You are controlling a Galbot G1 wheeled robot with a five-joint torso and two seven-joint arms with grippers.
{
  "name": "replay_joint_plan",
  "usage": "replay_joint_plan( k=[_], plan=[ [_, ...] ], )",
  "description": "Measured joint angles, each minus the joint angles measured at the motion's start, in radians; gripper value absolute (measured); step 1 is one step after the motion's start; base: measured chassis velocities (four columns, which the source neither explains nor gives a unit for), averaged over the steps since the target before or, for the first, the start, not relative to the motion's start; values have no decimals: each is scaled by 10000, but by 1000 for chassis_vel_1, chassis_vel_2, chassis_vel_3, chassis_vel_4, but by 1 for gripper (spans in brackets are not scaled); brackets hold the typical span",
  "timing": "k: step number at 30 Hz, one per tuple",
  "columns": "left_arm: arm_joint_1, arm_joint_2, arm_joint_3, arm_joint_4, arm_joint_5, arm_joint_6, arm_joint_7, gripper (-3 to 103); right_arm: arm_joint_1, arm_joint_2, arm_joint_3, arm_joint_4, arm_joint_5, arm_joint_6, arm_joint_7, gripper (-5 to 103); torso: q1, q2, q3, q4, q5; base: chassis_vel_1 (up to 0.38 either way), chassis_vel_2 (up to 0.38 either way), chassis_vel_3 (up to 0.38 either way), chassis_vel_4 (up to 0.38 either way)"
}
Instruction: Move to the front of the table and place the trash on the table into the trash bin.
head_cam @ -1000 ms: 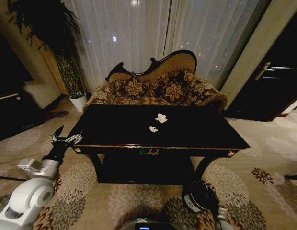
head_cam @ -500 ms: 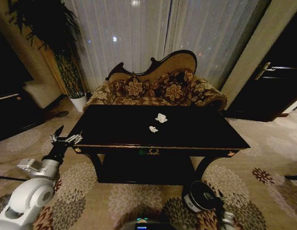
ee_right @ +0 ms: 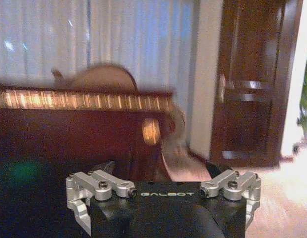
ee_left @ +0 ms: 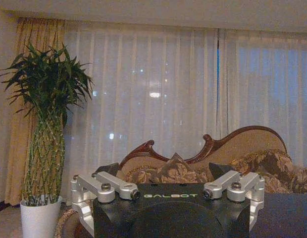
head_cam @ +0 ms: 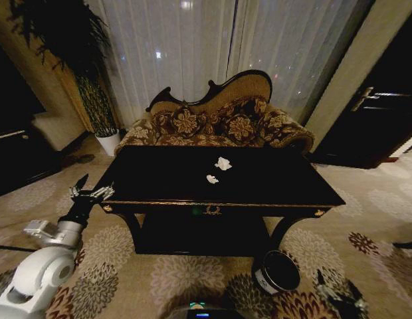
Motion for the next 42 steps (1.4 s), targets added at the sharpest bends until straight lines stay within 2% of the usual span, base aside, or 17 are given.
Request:
replay_joint_plan(
  k=[3, 7, 9, 10, 13, 14, 18, 22, 24, 26, 29, 30, 34, 35, 39, 40, 42],
  plan=[
    [0, 0, 0, 0, 0, 0, 0, 100, -206, -111, 325, 912, 211, -153, 15, 100, 0, 0, 0, 0, -2, 0, 0, 0, 0],
    [0, 0, 0, 0, 0, 0, 0, 100, -289, -550, 837, 2606, 685, -930, 263, 100, 0, 1, 0, 2, -1, 0, 0, 0, 0],
    [0, 0, 0, 0, 0, -1, 0, 100, -137, -1341, 997, 3810, 945, -1764, 623, 100, 0, 0, 0, 0, 0, 0, 0, 0, 0],
    [0, 0, 0, 0, 0, -1, 0, 100, -137, -1341, 997, 3810, 945, -1764, 623, 100, 0, 0, 0, 0, 0, 0, 0, 0, 0],
    [0, 0, -1, 1, 0, -1, 0, 100, 346, -2882, 638, 4632, 982, -2764, 1115, 100, 1, -1, 1, 8, -2, 0, 0, 0, 0],
    [0, 0, -1, 1, 0, -1, 0, 100, 346, -2882, 638, 4632, 982, -2764, 1115, 100, 1, -1, 1, 8, -2, 0, 0, 0, 0],
    [0, 0, -1, 0, 0, -2, -1, 100, 1004, -4377, -62, 4965, 648, -3630, 1544, 100, 3, -2, 2, 3, 3, 0, 0, 0, 0],
    [0, 0, -1, 1, 0, -1, -1, 100, 1341, -5076, -307, 5043, 698, -4068, 1772, 100, 2, -2, 2, -2, 2, 0, 0, 0, 0],
    [0, 0, -1, 0, 0, -1, -1, 100, 1730, -5939, -694, 5023, 864, -4474, 1913, 100, 2, -2, 1, 1, 1, 0, 0, 0, 0],
    [1, 0, -1, 0, 0, -2, 0, 100, 1847, -6274, -846, 4953, 881, -4556, 1920, 100, 3, -2, 1, 2, 1, 0, 0, 0, 0],
    [0, 0, 0, 0, -1, -2, -1, 100, 2419, -7488, -1530, 4412, 738, -4578, 1847, 100, 3, -2, 2, -1, 1, 0, 0, 0, 0],
    [0, 0, 0, 0, -1, -2, -1, 100, 2419, -7488, -1530, 4412, 738, -4578, 1847, 100, 3, -2, 2, -1, 1, 0, 0, 0, 0],
    [0, 0, 1, 0, 0, -2, 3, 100, 4234, -8759, -3436, 3315, 742, -4537, 1836, 100, 3, -3, 2, 6, 2, 0, 0, 0, 0],
    [0, 0, 1, 0, 0, -2, 3, 100, 4234, -8759, -3436, 3315, 742, -4537, 1836, 100, 3, -3, 2, 6, 2, 0, 0, 0, 0],
    [0, 0, 1, 1, 0, -3, -1, 100, 6162, -9603, -5666, 2627, 1239, -4694, 1779, 100, 3, -3, 2, 0, 1, 0, 0, 0, 0],
    [0, 0, 1, 1, 0, -3, -1, 100, 6162, -9603, -5666, 2627, 1239, -4694, 1779, 100, 3, -3, 2, 0, 1, 0, 0, 0, 0],
    [0, 0, 1, 0, 0, -2, 0, 100, 7019, -9763, -6555, 2401, 1396, -4745, 1757, 100, 3, -2, 1, 0, -3, 0, 0, 0, 0]
  ],
)
